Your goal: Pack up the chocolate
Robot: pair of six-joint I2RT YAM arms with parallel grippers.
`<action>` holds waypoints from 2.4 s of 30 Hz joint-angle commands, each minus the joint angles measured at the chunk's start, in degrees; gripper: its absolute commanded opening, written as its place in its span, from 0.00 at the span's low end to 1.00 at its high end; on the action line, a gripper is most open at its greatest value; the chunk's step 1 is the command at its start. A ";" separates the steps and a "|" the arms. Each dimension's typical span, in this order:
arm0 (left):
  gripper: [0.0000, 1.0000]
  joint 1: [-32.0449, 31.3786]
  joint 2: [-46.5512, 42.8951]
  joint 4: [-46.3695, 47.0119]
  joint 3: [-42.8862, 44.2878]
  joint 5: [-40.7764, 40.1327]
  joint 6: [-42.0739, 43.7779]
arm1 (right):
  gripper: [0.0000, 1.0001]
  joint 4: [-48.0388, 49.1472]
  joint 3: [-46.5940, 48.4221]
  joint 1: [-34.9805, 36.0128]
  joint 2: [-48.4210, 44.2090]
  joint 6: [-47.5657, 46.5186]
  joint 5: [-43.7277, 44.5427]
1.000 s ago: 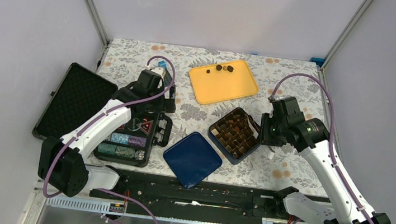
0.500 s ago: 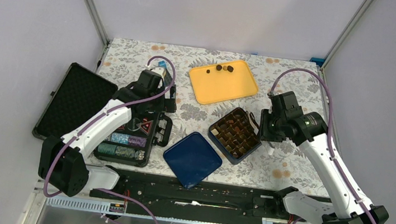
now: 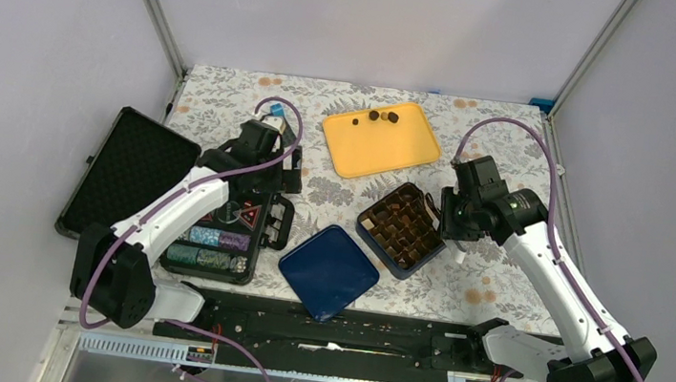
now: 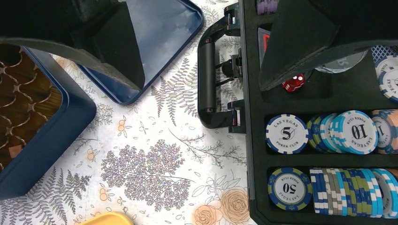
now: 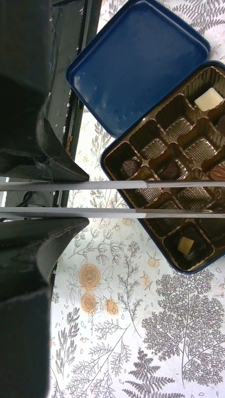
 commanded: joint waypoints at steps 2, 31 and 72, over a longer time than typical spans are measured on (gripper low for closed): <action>0.99 0.09 0.40 2.77 1.58 0.12 -0.20 | 0.22 1.33 -0.51 0.15 -0.20 -0.73 1.23; 0.99 0.00 -1.45 2.82 0.36 1.22 -1.29 | 0.20 5.87 8.92 0.00 -2.37 -0.36 8.62; 0.98 -29.77 -6.69 -18.87 -7.94 -13.09 -26.02 | 1.00 45.18 -8.11 -20.60 7.29 0.30 13.69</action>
